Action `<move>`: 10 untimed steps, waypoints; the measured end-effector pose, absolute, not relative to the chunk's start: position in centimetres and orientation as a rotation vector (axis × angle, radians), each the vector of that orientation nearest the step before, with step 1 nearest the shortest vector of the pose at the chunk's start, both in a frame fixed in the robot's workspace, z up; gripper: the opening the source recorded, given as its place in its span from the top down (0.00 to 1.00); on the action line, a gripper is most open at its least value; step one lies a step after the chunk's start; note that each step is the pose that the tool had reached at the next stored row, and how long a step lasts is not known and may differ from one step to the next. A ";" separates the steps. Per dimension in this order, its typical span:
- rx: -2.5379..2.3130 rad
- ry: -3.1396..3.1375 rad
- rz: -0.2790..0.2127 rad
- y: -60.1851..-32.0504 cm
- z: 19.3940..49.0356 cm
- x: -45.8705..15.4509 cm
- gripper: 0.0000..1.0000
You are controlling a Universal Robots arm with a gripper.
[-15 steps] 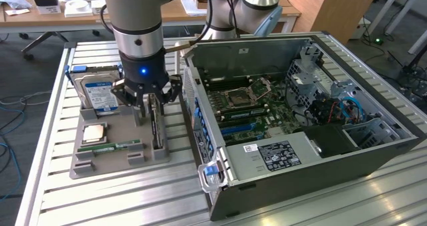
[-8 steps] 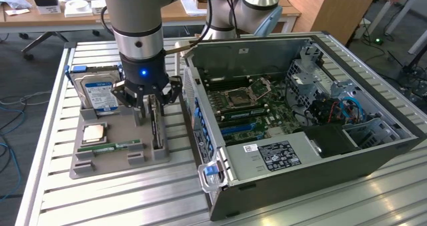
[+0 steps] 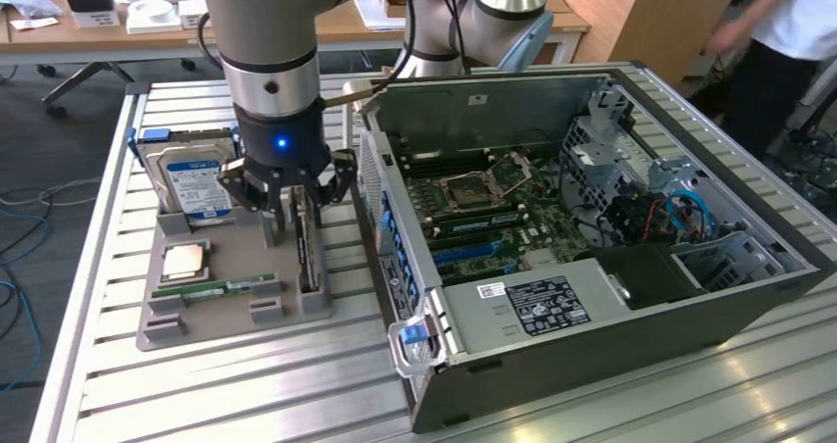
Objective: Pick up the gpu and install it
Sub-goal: 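Pick up the gpu and move the gpu toward the slot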
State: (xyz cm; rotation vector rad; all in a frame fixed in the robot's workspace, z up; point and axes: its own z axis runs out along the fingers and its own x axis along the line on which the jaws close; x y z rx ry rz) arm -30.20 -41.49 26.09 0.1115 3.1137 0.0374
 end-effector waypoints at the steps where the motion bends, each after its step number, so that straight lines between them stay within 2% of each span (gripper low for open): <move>1: 0.112 3.114 0.038 -41.5 26.0 -30.2 0.53; 10: 0.111 3.114 0.037 -41.5 24.9 -30.2 0.53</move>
